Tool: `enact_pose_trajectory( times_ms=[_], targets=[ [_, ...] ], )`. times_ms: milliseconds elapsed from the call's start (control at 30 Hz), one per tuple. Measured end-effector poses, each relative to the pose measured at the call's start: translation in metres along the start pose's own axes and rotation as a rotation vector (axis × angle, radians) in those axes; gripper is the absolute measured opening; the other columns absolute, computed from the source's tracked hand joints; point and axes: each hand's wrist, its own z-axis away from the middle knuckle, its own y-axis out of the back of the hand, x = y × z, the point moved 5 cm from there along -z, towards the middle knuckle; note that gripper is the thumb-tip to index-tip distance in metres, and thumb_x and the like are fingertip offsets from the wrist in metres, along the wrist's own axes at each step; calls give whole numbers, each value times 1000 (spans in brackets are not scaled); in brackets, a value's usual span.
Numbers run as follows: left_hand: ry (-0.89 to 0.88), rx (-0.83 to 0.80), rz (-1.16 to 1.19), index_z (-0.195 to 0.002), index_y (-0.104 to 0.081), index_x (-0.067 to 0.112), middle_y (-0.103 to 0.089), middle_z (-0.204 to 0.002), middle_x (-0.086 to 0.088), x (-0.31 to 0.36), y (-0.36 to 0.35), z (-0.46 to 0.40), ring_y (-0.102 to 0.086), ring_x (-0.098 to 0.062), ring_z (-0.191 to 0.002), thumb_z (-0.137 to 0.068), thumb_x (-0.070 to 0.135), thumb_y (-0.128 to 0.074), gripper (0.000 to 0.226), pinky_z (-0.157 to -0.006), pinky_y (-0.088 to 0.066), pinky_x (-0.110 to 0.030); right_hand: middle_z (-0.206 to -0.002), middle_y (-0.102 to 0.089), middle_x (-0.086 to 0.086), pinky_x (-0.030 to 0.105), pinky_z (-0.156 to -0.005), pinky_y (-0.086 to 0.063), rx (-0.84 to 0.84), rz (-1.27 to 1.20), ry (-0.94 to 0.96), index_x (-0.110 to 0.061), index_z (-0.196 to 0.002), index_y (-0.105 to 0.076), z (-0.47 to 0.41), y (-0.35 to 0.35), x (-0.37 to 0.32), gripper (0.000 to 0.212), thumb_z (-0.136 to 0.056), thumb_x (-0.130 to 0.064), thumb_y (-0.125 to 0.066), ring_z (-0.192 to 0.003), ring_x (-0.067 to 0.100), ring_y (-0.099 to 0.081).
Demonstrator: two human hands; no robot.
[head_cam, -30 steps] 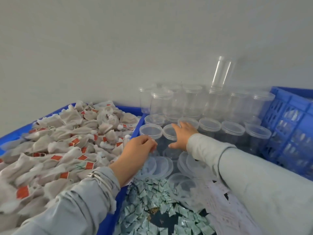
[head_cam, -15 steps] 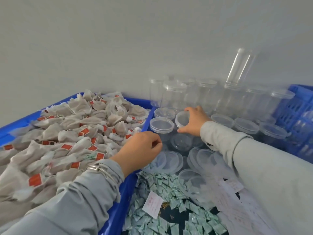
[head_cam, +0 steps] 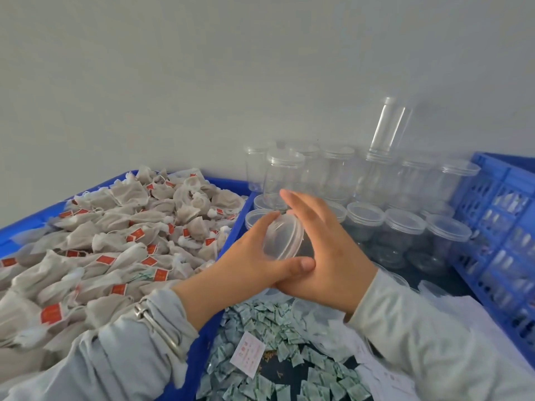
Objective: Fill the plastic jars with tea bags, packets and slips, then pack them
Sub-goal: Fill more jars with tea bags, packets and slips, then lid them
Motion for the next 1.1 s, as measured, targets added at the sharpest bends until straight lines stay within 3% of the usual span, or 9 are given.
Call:
enact_pose_trajectory(
  times_ms=[133,233,333,500,633,733,900,1033,1100],
  targets=[
    [-53,-22,-92,-138,-24,48,-37,-110,38,1,6,11,-42,19,-103,-43,86,-58,109,-71,-34,-1,-136,-19,-43,-3,-98,-25,-139,-218,-283,-70,-132,7,25,-8,24,125,-48,-57,-86,-128,-17,-29],
    [-116,-45,-212,-134,-24,50,-40,-120,30,0,2,17,-42,18,-106,-46,88,-58,101,-77,-36,-4,-128,-41,-40,8,-99,-37,-302,-277,-404,-79,-120,-5,47,-24,35,116,-47,-49,-90,-120,-18,-38],
    [-97,-54,-231,-133,-19,51,-37,-122,27,-5,-11,18,-45,13,-107,-50,84,-60,98,-82,-38,-8,-122,-52,-31,26,-96,-45,-178,-246,-416,-65,-122,-30,57,-30,34,93,-50,-43,-85,-117,-6,-49],
    [55,122,-59,-124,-26,53,-44,-112,24,-14,-17,12,-45,9,-102,-43,89,-50,92,-76,-34,-10,-119,-59,4,39,-92,-41,290,369,-292,-20,-133,-39,65,-29,27,89,-56,-48,-74,-109,24,-56],
    [124,90,-33,-113,-21,59,-39,-102,33,-16,-21,13,-36,22,-96,-40,92,-49,85,-69,-31,-7,-121,-58,11,42,-94,-37,453,477,-291,-20,-132,-40,79,-42,30,94,-54,-42,-86,-112,28,-52],
    [172,39,-48,-106,-16,63,-39,-100,32,-17,-27,15,-40,19,-93,-39,92,-51,80,-66,-33,-8,-125,-50,8,42,-95,-34,508,467,-287,-25,-135,-35,90,-47,34,89,-59,-43,-79,-114,29,-49],
    [276,-5,56,-127,-24,47,-46,-107,20,-22,-37,16,-59,-7,-97,-42,87,-59,100,-78,-56,-31,-127,-50,11,50,-98,-36,497,557,-231,-19,-131,-41,98,-47,37,71,-71,-46,-69,-118,31,-47],
    [487,-36,353,-134,-25,37,-50,-106,6,-20,-46,20,-71,-16,-69,-35,78,-68,115,-63,-60,-33,-126,-56,14,60,-100,-33,492,700,-221,-20,-127,-46,102,-51,36,58,-74,-32,-66,-119,32,-48],
    [580,-74,504,-130,-32,29,-53,-109,-4,-22,-51,23,-72,-21,-68,-33,71,-70,112,-64,-59,-35,-130,-48,9,61,-103,-27,498,744,-207,-23,-127,-45,102,-52,35,53,-76,-28,-61,-120,31,-46]
  ],
)
